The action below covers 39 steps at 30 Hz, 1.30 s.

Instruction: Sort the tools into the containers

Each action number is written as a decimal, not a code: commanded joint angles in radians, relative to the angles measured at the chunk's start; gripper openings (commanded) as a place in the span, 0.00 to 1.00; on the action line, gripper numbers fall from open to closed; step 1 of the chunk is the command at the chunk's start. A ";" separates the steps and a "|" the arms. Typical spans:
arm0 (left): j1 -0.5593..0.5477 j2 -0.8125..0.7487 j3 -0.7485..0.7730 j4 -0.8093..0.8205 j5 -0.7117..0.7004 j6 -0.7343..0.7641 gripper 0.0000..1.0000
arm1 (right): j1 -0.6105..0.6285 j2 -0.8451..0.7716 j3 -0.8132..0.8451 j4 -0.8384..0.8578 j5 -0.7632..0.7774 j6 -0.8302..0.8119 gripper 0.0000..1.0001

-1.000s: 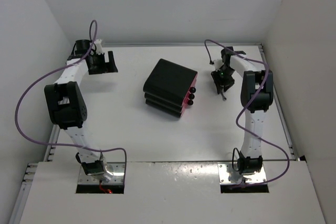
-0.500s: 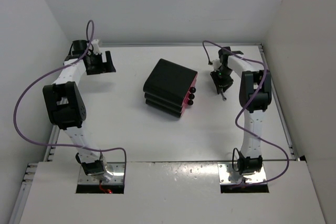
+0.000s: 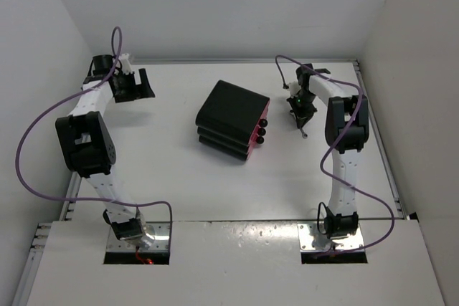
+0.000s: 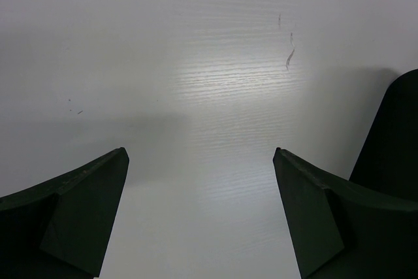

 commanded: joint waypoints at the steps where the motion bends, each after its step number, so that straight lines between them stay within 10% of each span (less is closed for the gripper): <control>1: 0.018 0.001 0.039 0.003 0.028 -0.018 1.00 | -0.002 0.047 -0.019 0.037 -0.006 0.008 0.01; 25: -0.011 -0.080 0.019 0.003 0.035 -0.037 1.00 | -0.038 -0.640 -0.154 -0.014 -0.358 -0.031 0.00; 39: -0.031 -0.119 -0.018 0.003 -0.047 -0.046 1.00 | 0.136 -0.532 0.061 0.083 -0.848 0.110 0.00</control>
